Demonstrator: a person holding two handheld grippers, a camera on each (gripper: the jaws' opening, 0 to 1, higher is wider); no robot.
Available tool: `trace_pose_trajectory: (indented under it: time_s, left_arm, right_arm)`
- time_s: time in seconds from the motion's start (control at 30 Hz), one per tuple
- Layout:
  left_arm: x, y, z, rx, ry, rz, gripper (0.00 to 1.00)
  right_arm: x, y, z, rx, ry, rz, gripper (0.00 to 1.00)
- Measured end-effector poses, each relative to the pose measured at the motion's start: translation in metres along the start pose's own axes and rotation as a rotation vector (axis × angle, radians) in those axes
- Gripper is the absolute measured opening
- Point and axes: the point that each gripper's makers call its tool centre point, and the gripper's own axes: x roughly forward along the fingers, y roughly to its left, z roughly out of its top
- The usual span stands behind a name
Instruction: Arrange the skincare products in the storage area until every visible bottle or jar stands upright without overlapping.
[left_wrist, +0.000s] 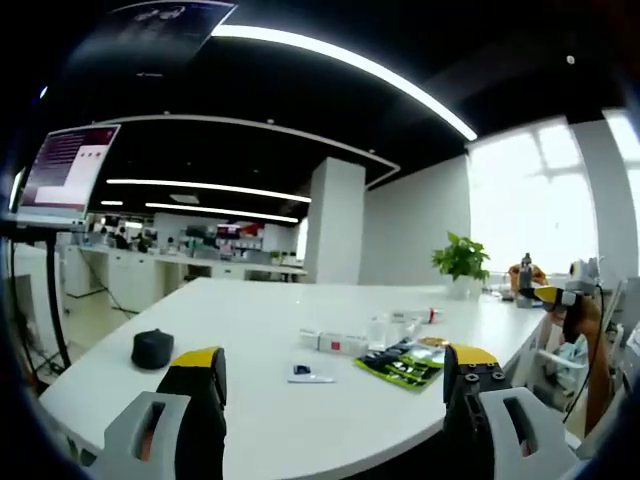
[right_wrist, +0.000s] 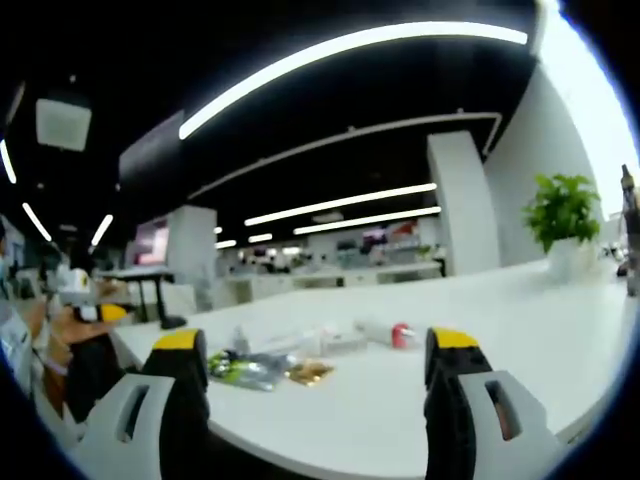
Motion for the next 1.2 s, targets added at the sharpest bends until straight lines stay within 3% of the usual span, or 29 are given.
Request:
trace_pose_trajectory:
  time_s: [0.73,1.0,1.2]
  left_arm:
    - [0.005,-0.002,-0.008,0.008,0.026,-0.011,0.92]
    - [0.006,0.005,-0.010,-0.006,0.026,0.001,0.92]
    - [0.004,0.015,-0.009,-0.030,0.012,0.024,0.92]
  right_arm:
    - [0.005,-0.002,-0.008,0.016,0.013,0.006,0.88]
    - [0.013,-0.003,-0.020,0.006,0.046,0.014,0.89]
    - [0.014,-0.019,-0.013,-0.007,0.033,-0.029,0.92]
